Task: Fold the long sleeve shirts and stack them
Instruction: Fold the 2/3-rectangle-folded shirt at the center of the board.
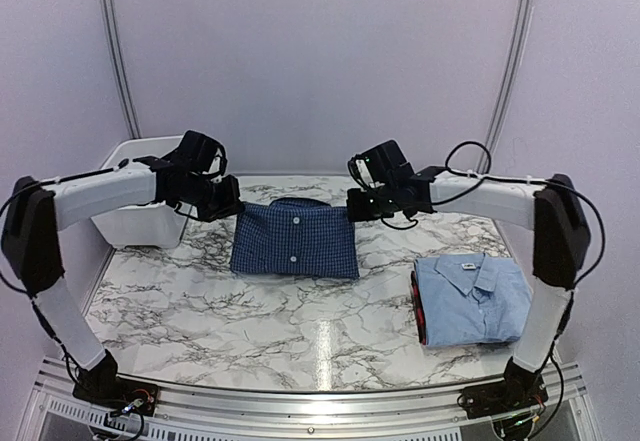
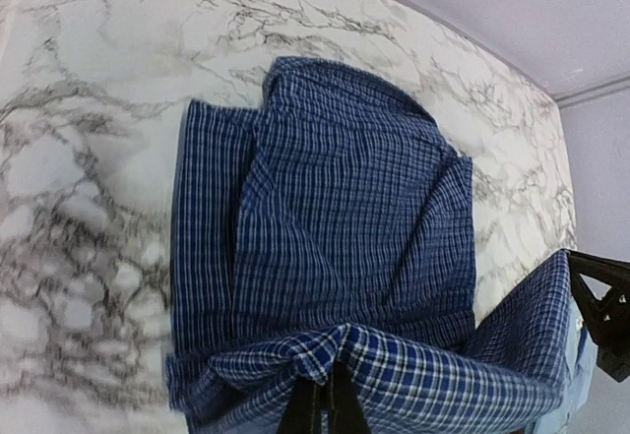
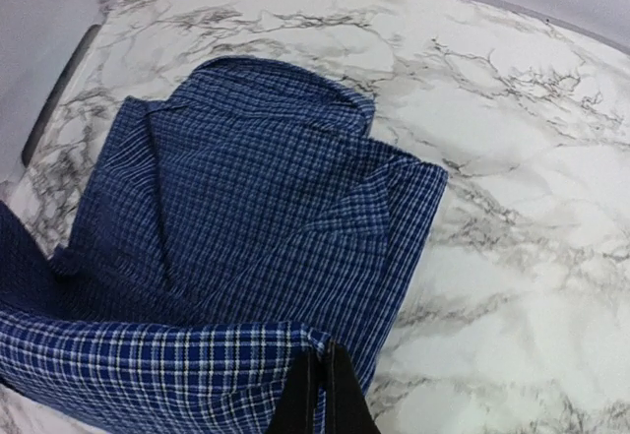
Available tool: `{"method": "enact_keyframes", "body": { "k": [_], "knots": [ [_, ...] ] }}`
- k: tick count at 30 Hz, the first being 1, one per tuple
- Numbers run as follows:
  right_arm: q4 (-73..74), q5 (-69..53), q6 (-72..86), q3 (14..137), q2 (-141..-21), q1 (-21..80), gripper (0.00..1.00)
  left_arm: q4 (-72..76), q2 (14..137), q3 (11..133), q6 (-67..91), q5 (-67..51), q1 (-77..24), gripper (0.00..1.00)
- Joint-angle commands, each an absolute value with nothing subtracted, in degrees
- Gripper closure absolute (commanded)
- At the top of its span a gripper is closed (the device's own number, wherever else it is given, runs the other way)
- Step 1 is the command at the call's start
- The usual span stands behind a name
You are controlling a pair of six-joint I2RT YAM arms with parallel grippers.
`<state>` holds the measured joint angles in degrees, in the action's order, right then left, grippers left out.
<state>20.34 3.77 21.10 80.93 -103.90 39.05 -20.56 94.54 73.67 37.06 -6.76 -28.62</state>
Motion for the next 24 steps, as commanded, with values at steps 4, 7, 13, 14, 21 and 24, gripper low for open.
{"method": "enact_keyframes", "body": {
  "k": [4,7,13,14,21,24],
  "knots": [
    [15.1,0.6,18.1,98.0,-126.0,30.0,1.00,-13.4,121.7,89.4,34.6,-14.9,-22.4,1.00],
    [15.0,-1.4,18.5,100.3,-130.8,28.7,1.00,-11.0,128.2,91.7,36.7,-17.5,-22.3,1.00],
    [12.2,-2.8,19.0,92.3,-128.1,28.7,1.00,-3.2,124.4,80.9,40.1,-18.1,-22.7,1.00],
    [11.6,-3.1,19.2,89.9,-126.7,28.7,1.00,-2.3,123.0,78.8,40.4,-18.0,-22.8,1.00],
    [8.3,-2.1,22.6,70.4,-112.6,32.0,1.00,3.3,111.9,63.9,41.6,-15.8,-26.7,1.00],
    [9.0,0.7,24.7,64.3,-106.9,36.6,1.00,4.6,106.3,57.3,42.8,-13.5,-29.5,1.00]
  ]
}}
